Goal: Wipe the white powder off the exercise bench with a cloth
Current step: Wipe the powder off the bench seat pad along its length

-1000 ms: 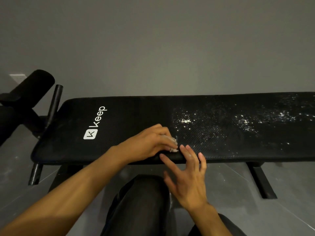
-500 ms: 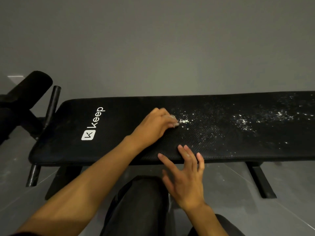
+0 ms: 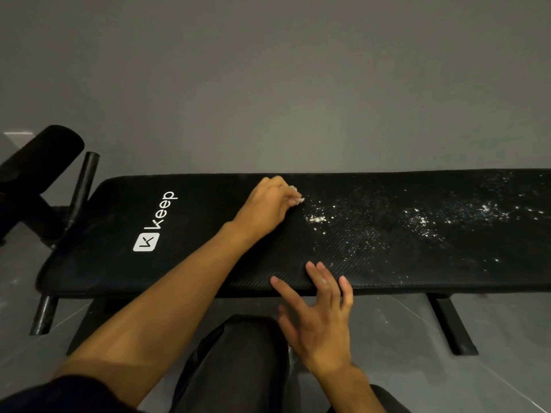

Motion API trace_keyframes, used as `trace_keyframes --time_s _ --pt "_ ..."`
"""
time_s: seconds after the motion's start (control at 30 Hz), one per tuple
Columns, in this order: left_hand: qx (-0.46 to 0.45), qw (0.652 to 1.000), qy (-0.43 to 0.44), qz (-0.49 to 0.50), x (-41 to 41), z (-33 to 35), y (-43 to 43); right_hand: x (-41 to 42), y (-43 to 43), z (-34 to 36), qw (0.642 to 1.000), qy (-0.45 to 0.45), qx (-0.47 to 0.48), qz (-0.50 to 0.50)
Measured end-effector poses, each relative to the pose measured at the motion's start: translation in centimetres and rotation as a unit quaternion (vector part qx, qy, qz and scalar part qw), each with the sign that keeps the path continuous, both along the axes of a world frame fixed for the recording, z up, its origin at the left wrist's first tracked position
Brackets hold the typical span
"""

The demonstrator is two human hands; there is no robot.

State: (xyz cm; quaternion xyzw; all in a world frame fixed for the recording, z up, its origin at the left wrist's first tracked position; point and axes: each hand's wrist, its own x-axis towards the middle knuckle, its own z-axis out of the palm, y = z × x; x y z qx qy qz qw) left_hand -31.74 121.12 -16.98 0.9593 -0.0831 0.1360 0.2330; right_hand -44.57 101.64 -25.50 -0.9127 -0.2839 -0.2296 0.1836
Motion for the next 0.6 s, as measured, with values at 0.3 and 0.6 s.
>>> trace_keyframes --time_s 0.3,0.6 --pt "0.003 0.999 -0.012 -0.040 -0.2 -0.5 0.4 0.3 0.2 -0.3 1.000 0.006 0.003 -0.001" --pt "-0.009 0.997 0.029 -0.072 -0.8 -0.3 -0.3 0.5 0.2 -0.5 1.000 -0.004 -0.010 -0.004"
